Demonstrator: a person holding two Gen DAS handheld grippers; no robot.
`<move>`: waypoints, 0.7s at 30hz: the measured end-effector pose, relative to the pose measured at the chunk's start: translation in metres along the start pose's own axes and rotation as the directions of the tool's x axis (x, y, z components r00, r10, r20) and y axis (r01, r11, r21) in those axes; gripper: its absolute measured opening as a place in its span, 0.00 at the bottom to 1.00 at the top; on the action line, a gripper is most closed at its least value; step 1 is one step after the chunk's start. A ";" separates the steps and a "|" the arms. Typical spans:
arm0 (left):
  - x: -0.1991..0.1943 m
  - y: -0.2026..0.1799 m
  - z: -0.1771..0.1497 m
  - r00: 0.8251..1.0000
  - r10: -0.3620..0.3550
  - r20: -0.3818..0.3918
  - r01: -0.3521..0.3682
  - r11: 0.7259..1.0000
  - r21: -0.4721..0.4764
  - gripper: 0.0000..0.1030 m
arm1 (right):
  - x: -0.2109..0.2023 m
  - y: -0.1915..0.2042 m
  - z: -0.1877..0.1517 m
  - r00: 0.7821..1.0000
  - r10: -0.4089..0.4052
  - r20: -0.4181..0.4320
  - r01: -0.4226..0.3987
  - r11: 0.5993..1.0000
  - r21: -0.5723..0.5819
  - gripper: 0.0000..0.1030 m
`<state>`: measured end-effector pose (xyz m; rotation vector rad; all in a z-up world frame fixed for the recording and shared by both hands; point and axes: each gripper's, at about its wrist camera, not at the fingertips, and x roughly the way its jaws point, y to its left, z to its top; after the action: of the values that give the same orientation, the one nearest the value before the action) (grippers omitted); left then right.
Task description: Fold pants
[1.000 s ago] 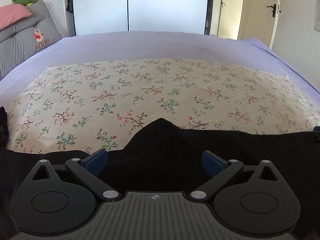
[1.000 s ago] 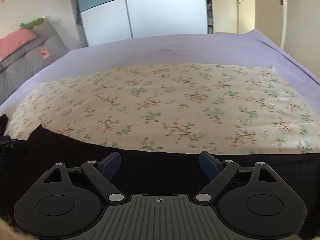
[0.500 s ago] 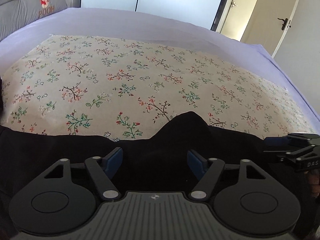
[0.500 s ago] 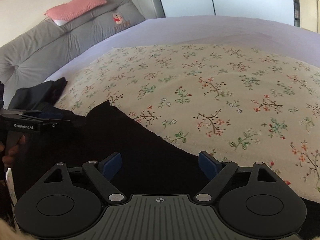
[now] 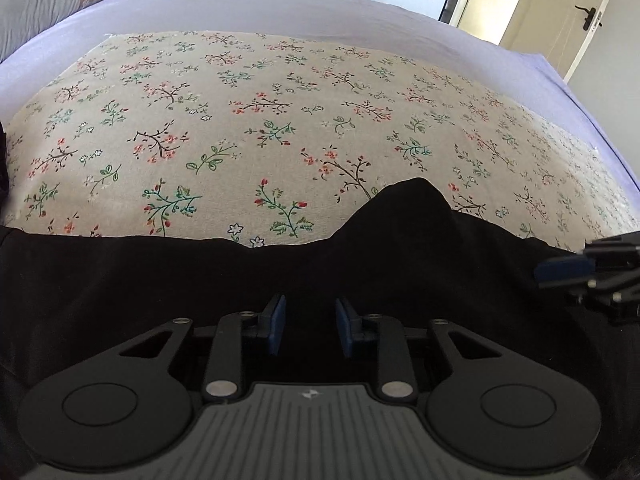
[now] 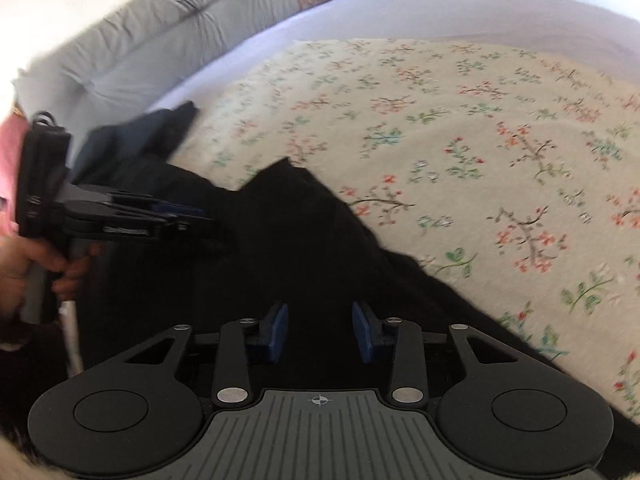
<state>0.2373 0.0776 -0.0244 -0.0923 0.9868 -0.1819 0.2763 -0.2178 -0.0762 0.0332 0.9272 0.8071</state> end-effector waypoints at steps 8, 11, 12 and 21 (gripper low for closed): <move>-0.001 0.004 -0.003 1.000 -0.006 -0.003 0.006 1.000 -0.003 0.71 | 0.000 -0.012 0.032 0.993 0.002 0.116 -0.016 0.993 0.120 0.53; -0.003 0.009 -0.002 1.000 -0.030 -0.004 0.030 0.999 -0.036 0.71 | 0.022 0.003 0.049 0.994 0.031 0.105 -0.042 0.993 0.109 0.53; -0.005 0.012 -0.001 0.999 -0.044 -0.003 0.044 0.998 -0.051 0.71 | 0.031 0.007 0.054 0.994 0.044 0.104 -0.056 0.992 0.114 0.53; -0.035 0.080 0.002 0.996 0.006 0.085 0.009 0.986 -0.168 0.72 | 0.089 0.030 0.079 0.998 -0.002 0.064 -0.012 0.977 0.213 0.42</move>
<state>0.2292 0.1625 -0.0069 -0.2534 0.9160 -0.0950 0.3453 -0.1161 -0.0790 0.2469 0.9502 0.7045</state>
